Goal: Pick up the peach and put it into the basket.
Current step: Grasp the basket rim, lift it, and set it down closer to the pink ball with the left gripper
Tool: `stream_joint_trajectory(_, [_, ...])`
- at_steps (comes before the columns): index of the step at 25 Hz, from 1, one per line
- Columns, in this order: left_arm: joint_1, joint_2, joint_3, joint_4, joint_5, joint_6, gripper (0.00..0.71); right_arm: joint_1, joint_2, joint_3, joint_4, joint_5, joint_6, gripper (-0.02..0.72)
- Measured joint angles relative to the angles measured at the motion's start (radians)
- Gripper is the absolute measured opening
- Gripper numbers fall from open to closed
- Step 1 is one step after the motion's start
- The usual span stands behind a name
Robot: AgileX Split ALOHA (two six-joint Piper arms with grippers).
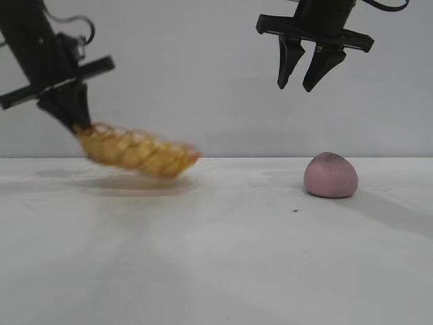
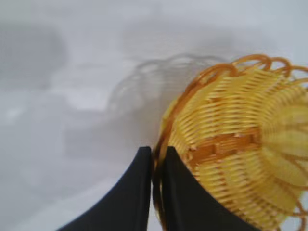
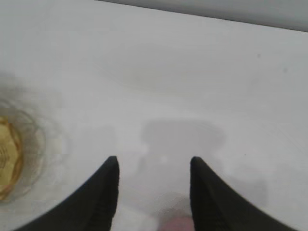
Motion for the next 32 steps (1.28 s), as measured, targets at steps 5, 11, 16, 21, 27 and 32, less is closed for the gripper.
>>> stream_joint_trajectory(5, [-0.018, -0.004, 0.122, -0.041, -0.082, 0.017, 0.000, 0.000, 0.000, 0.000, 0.002, 0.004, 0.000, 0.274])
stream_joint_trajectory(11, [-0.018, 0.003, 0.134, -0.050, -0.094, 0.017, 0.064, 0.000, 0.000, 0.000, 0.002, 0.007, 0.000, 0.274])
stream_joint_trajectory(16, [-0.018, 0.005, 0.134, -0.052, -0.085, 0.020, 0.318, 0.000, 0.000, 0.000, 0.002, 0.012, 0.000, 0.274])
stream_joint_trajectory(21, [-0.018, -0.022, 0.134, -0.052, -0.065, 0.020, 0.354, 0.000, 0.000, 0.000, 0.002, 0.014, 0.000, 0.274])
stream_joint_trajectory(27, [0.045, -0.110, 0.136, -0.026, -0.030, 0.020, 0.380, 0.000, 0.000, 0.000, 0.002, 0.019, 0.000, 0.274])
stream_joint_trajectory(32, [0.166, -0.171, 0.136, 0.113, -0.018, 0.022, 0.380, 0.000, 0.000, 0.000, 0.002, 0.020, 0.000, 0.274])
